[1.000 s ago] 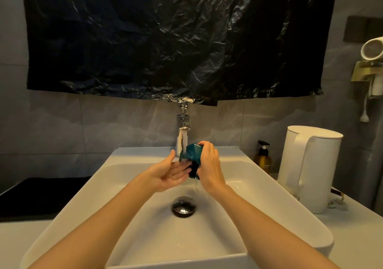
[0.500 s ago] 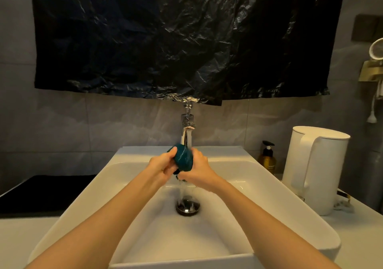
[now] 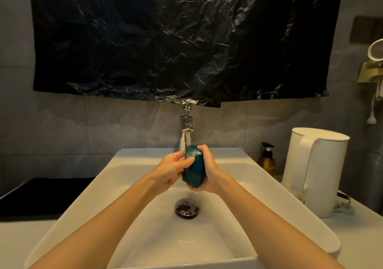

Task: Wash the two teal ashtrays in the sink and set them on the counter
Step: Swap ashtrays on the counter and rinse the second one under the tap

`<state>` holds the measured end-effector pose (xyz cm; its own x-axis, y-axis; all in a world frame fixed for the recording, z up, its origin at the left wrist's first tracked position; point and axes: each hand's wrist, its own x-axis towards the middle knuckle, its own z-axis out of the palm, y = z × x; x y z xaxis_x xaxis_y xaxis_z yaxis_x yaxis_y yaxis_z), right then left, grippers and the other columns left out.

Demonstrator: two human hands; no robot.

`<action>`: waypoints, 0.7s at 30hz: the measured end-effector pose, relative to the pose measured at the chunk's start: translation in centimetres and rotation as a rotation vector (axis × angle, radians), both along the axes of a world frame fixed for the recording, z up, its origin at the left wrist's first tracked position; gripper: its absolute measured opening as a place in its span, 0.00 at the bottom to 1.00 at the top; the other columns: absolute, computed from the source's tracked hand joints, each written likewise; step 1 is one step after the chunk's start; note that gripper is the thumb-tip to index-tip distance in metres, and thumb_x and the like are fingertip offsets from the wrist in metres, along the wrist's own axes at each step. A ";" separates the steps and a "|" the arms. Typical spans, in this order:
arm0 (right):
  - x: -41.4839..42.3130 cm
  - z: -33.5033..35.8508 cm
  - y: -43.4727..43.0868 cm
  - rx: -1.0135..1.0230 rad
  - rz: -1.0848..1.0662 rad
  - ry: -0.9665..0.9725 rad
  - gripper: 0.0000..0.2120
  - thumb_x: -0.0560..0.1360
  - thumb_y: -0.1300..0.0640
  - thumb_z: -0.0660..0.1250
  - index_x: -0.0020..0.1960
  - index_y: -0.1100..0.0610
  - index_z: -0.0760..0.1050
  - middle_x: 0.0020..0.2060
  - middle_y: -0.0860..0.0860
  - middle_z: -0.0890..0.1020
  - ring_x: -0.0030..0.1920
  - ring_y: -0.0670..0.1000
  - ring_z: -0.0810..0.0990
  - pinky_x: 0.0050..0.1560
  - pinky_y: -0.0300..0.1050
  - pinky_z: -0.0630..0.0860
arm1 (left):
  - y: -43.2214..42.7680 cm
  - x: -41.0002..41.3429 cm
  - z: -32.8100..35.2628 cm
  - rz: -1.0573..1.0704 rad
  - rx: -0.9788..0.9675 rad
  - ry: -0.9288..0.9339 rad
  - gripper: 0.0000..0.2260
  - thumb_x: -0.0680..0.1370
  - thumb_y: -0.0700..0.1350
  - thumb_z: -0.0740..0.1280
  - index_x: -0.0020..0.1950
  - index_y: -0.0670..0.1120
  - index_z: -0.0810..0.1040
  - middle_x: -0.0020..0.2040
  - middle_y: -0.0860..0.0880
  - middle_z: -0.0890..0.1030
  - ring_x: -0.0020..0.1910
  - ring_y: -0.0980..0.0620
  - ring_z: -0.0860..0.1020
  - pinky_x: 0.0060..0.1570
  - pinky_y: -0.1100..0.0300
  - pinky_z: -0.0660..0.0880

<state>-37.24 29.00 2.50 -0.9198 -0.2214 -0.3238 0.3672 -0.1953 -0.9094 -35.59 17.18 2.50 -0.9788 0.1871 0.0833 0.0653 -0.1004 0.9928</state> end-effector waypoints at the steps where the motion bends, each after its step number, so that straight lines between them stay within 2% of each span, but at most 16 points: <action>1: -0.1 -0.1 0.2 0.007 -0.013 -0.012 0.25 0.74 0.34 0.57 0.51 0.57 0.74 0.47 0.57 0.78 0.48 0.54 0.76 0.56 0.51 0.75 | 0.2 0.1 -0.2 -0.001 -0.023 0.011 0.15 0.78 0.42 0.65 0.65 0.43 0.73 0.56 0.44 0.80 0.57 0.46 0.78 0.49 0.59 0.79; 3: -0.2 -0.3 0.1 0.031 -0.007 -0.008 0.26 0.74 0.34 0.57 0.52 0.56 0.74 0.47 0.57 0.78 0.48 0.54 0.76 0.54 0.49 0.75 | 0.5 0.1 -0.3 0.075 -0.057 0.027 0.14 0.78 0.44 0.65 0.63 0.42 0.74 0.55 0.44 0.81 0.56 0.47 0.78 0.47 0.60 0.79; 7: -0.5 -1.0 -1.2 0.132 -0.012 0.134 0.25 0.75 0.36 0.56 0.64 0.51 0.68 0.52 0.58 0.78 0.47 0.53 0.77 0.42 0.46 0.78 | 0.5 -0.4 -0.3 0.222 -0.024 -0.026 0.15 0.78 0.51 0.64 0.56 0.42 0.77 0.51 0.44 0.81 0.53 0.46 0.79 0.45 0.59 0.79; 9: -0.4 -1.0 -1.5 0.162 -0.026 0.154 0.25 0.76 0.35 0.55 0.64 0.50 0.68 0.53 0.58 0.78 0.47 0.53 0.77 0.40 0.45 0.78 | 0.5 -0.4 -0.3 0.253 -0.023 -0.046 0.14 0.78 0.53 0.63 0.54 0.43 0.77 0.51 0.44 0.80 0.52 0.46 0.78 0.45 0.59 0.78; 12: 0.0 -0.6 -1.2 0.086 -0.009 0.043 0.26 0.75 0.35 0.55 0.56 0.56 0.73 0.46 0.57 0.78 0.45 0.52 0.76 0.42 0.46 0.76 | 0.6 -0.4 -0.3 0.217 -0.058 -0.031 0.15 0.78 0.52 0.63 0.58 0.43 0.76 0.54 0.44 0.80 0.55 0.46 0.77 0.48 0.58 0.77; 14: 0.0 -0.3 -0.8 0.052 -0.004 -0.002 0.26 0.75 0.34 0.55 0.51 0.57 0.74 0.44 0.57 0.78 0.45 0.53 0.75 0.46 0.46 0.75 | 0.5 -0.3 -0.2 0.149 -0.119 -0.008 0.15 0.78 0.49 0.64 0.61 0.42 0.75 0.55 0.44 0.80 0.55 0.46 0.77 0.46 0.60 0.77; 18: 0.0 -0.2 -0.8 0.074 -0.024 0.035 0.24 0.75 0.36 0.55 0.56 0.55 0.72 0.44 0.56 0.78 0.44 0.52 0.75 0.41 0.45 0.75 | 0.3 -0.3 -0.1 0.089 -0.033 -0.063 0.15 0.78 0.47 0.65 0.61 0.41 0.74 0.55 0.43 0.80 0.54 0.45 0.78 0.47 0.58 0.78; 21: -0.6 -0.9 -1.4 0.184 -0.084 0.177 0.23 0.76 0.36 0.53 0.62 0.50 0.68 0.52 0.57 0.78 0.47 0.54 0.78 0.43 0.47 0.78 | 0.6 -0.6 -0.3 0.161 0.048 -0.118 0.16 0.78 0.50 0.64 0.60 0.40 0.75 0.56 0.41 0.79 0.54 0.43 0.78 0.47 0.56 0.79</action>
